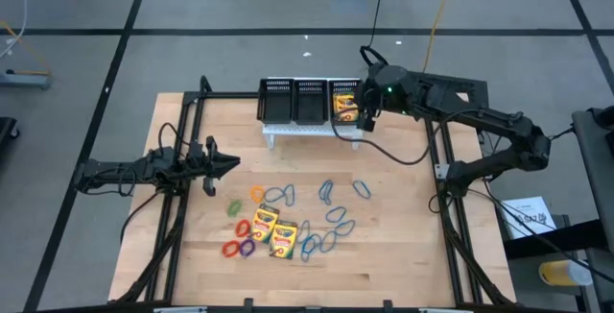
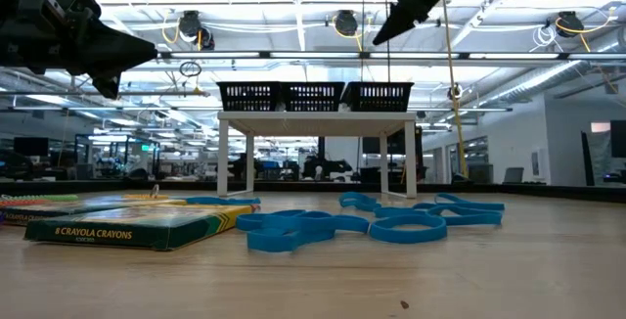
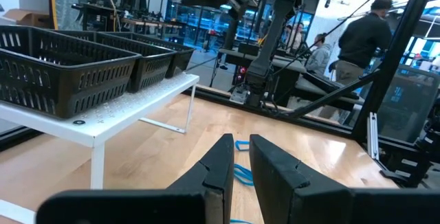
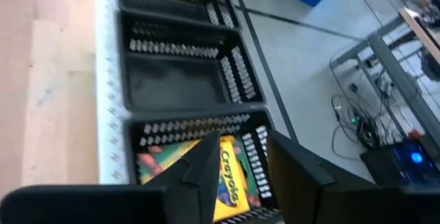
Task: Pick & Place Office Desk Supplies
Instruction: Put the crayon box into the right black bin
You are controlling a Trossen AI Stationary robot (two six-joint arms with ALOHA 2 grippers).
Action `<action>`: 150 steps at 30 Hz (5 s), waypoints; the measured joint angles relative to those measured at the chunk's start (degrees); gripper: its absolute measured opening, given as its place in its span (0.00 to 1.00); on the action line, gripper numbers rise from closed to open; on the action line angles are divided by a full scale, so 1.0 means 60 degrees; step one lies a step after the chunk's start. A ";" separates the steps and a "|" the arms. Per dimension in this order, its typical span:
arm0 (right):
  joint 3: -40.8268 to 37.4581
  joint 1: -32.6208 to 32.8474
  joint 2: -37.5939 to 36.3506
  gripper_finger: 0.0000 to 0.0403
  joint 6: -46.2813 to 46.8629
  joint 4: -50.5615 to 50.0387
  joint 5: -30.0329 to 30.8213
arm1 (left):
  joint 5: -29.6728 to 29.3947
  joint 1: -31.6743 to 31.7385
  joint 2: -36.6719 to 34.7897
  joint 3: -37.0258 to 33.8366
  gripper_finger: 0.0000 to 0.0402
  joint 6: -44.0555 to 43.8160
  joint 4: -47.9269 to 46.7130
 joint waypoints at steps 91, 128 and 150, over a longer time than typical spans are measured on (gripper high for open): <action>-1.2451 0.3592 -1.0360 0.18 0.5367 0.7935 -0.3495 | -0.0086 0.0000 0.0002 0.0000 0.14 -0.2582 0.0281; -1.2484 0.3584 -1.0367 0.17 0.5679 0.7450 -0.3479 | 0.0751 -0.1236 0.4618 0.0090 0.64 -0.6247 0.2797; -1.2484 0.3584 -1.0365 0.18 0.5680 0.7454 -0.3479 | 0.2553 -0.1879 1.2012 0.5024 0.59 -0.4031 0.1392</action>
